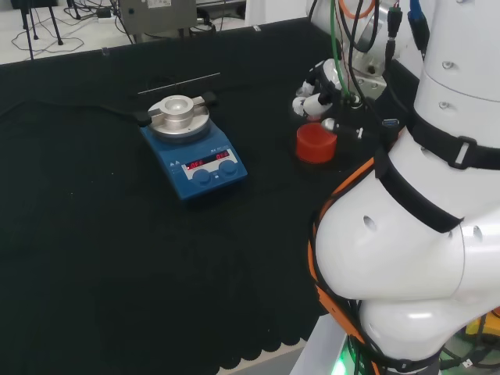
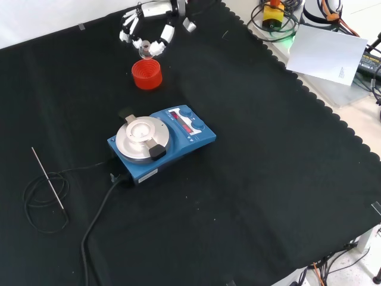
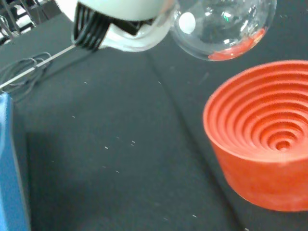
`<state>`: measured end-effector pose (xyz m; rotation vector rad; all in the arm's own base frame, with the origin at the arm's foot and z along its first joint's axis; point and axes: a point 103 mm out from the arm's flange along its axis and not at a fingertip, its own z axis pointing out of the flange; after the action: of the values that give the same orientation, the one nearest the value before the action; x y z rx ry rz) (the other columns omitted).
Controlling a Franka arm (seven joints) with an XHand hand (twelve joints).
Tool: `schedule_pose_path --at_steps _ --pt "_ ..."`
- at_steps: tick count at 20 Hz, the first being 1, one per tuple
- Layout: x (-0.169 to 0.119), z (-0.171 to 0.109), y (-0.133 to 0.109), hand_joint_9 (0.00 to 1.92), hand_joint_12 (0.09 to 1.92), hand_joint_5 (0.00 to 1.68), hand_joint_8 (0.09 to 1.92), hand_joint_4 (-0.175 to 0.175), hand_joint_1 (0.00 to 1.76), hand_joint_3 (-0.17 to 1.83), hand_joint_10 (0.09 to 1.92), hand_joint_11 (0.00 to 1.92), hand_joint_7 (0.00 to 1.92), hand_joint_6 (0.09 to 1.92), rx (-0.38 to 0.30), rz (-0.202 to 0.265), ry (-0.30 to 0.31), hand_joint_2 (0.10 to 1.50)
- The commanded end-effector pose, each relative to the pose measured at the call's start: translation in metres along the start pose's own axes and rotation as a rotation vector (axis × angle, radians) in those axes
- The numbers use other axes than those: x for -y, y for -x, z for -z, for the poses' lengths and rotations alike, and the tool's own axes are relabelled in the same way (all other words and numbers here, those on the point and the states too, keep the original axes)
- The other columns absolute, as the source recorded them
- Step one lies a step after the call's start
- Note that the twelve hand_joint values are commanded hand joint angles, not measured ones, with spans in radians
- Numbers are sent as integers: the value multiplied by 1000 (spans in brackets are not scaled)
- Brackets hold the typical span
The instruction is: Place the round-bottom flask on the heater.
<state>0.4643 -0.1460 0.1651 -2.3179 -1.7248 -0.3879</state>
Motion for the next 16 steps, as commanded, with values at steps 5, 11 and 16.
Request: schedule_pose_path --at_steps 5,11,16 --pt "5 13 -54 644 1323 1020 599 98 1073 884 592 207 478 1220 -70 43 15 681" --pt "-8 9 -94 645 1323 1019 600 96 1073 886 592 209 478 1222 -112 72 6 680" --pt "-19 -1 -135 645 1322 1019 601 95 1073 888 592 210 478 1223 -115 121 -18 679"
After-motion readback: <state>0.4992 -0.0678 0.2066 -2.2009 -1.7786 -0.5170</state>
